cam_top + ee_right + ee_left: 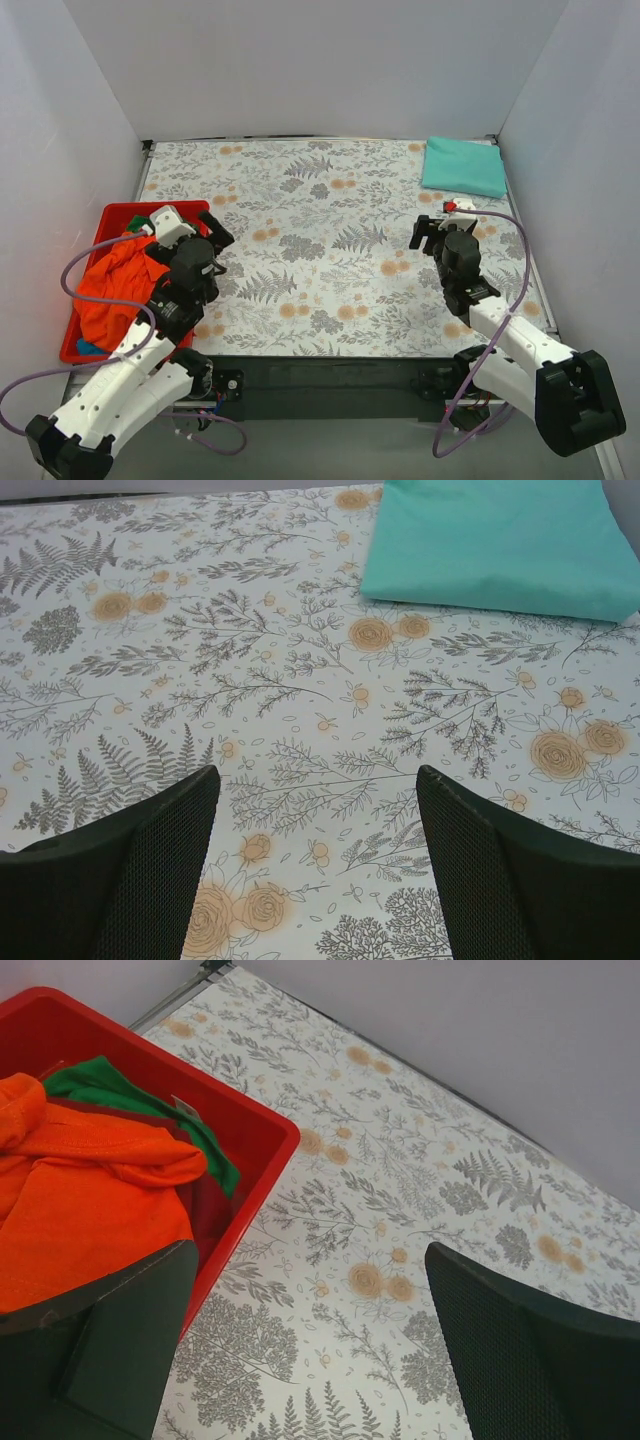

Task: Fold and stack the t-shirts
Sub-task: Grab the tshirt from the pile

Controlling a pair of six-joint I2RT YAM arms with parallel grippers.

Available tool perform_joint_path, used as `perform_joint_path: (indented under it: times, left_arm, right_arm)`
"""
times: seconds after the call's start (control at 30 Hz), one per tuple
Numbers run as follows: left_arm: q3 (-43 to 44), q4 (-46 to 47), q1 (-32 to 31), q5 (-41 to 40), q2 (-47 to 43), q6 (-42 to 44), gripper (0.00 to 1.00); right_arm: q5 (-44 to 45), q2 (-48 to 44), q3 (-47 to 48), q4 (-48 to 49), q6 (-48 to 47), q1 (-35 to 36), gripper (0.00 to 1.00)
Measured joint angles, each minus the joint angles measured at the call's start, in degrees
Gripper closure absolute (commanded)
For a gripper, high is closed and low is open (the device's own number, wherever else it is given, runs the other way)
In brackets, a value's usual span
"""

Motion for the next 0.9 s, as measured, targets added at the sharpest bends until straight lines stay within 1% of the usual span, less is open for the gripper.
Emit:
perform_joint_path:
  times: [0.23, 0.33, 0.43, 0.5, 0.57, 0.63, 0.7, 0.77, 0.83, 0.9]
  left_arm:
    - [0.0, 0.2, 0.0, -0.4, 6.6, 1.5, 0.02]
    - [0.0, -0.5, 0.0, -2.7, 10.1, 0.5, 0.02]
    - [0.0, -3.3, 0.0, -7.5, 12.0, -2.2, 0.02]
    - [0.0, -5.7, 0.0, -10.9, 11.1, -5.1, 0.02]
    - [0.0, -9.8, 0.0, -14.6, 8.3, -9.4, 0.02]
    - [0.0, -14.0, 0.0, -17.8, 4.1, -14.4, 0.02]
    - [-0.4, -15.5, 0.0, -20.4, -1.2, -16.7, 0.02]
    - [-2.6, -12.3, 0.0, -21.8, -6.8, -14.1, 0.02]
    - [-7.0, -2.4, 0.1, -21.6, -10.2, -5.4, 0.02]
    - [-10.7, 5.7, 0.2, -20.7, -9.3, 2.1, 0.02]
  right_arm:
    - [-3.9, -0.8, -0.6, 0.0, 1.5, -3.0, 0.14]
    - [-5.3, -1.1, -0.6, 0.0, 1.9, -4.2, 0.14]
    - [-7.4, -1.5, -0.6, 0.0, 2.8, -5.8, 0.14]
    - [-9.3, -1.5, -0.6, 0.0, 3.2, -7.1, 0.14]
    - [-11.1, -1.4, -0.6, 0.0, 3.9, -8.3, 0.14]
    - [-12.7, -1.1, -0.6, 0.1, 4.5, -9.2, 0.14]
    - [-13.6, -0.9, -0.6, 0.1, 4.7, -9.6, 0.14]
    - [-14.4, -0.9, -0.6, 0.1, 4.9, -9.6, 0.13]
    - [-15.0, -0.9, -0.6, 0.2, 5.1, -9.6, 0.13]
    - [-15.3, -0.9, -0.6, 0.2, 5.2, -9.6, 0.13]
